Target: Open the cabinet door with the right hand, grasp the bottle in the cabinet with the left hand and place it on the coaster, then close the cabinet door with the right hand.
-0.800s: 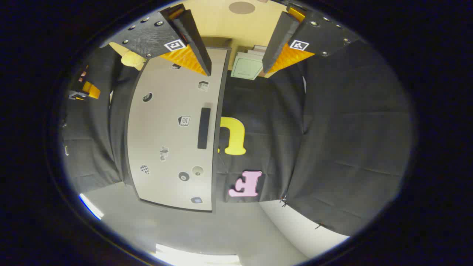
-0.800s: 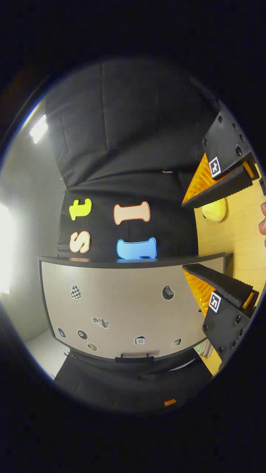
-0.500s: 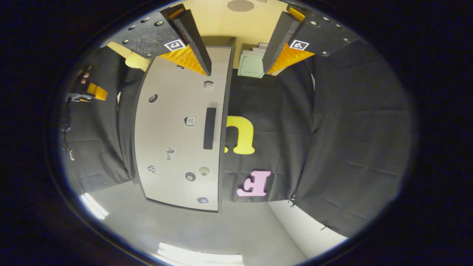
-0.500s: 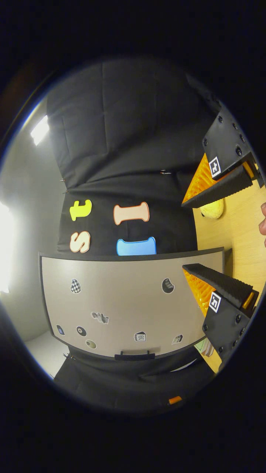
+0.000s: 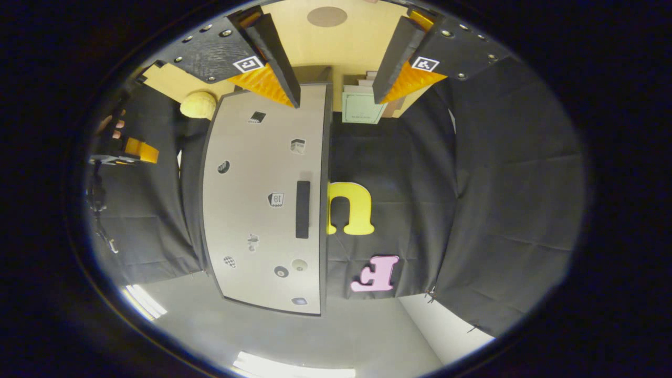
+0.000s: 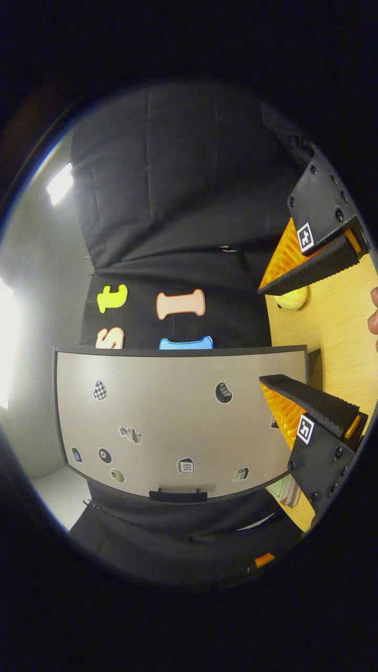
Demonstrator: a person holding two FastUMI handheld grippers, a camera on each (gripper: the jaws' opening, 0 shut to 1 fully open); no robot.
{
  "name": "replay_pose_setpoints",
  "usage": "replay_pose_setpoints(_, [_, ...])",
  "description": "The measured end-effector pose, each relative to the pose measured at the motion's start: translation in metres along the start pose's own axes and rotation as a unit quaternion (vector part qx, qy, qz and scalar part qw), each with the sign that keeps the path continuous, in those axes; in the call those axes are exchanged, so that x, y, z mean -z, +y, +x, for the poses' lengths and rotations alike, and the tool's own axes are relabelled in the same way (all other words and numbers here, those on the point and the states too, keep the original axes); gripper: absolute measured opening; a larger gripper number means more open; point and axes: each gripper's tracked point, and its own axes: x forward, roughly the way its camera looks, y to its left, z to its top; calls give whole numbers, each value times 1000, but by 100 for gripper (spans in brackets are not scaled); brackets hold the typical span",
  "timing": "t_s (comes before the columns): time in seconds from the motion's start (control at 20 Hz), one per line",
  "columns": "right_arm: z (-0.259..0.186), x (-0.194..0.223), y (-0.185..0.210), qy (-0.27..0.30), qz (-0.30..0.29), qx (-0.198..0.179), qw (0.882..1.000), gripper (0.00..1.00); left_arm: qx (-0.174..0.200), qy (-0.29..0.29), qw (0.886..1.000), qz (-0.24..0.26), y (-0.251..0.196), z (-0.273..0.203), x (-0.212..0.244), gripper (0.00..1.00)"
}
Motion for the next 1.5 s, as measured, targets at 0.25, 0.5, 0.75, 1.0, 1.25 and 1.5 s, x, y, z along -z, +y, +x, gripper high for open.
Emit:
replay_pose_setpoints(0.25, [6, -16, 26, 1, 5, -17, 1000, 96, 8, -3, 1000, -14, 9, -6, 10, 86])
replay_pose_setpoints(0.5, [17, -47, 58, -11, -5, -53, 999, 93, -20, 37, 998, -45, 28, -20, 61, 84])
replay_pose_setpoints(0.75, [30, -88, 107, -39, -7, -108, 993, 96, -41, 40, 998, -22, 54, -35, 70, 84])
replay_pose_setpoints(1.0, [47, -125, 168, -57, 14, -150, 987, 96, -71, 35, 996, -38, 88, -40, 71, 84])
replay_pose_setpoints(1.25, [61, -140, 234, -35, 45, -197, 979, 96, -89, 38, 995, -35, 114, -41, 75, 84])
replay_pose_setpoints(1.5, [70, -144, 281, -29, 42, -216, 975, 96, -110, 46, 992, -34, 141, -40, 84, 84])
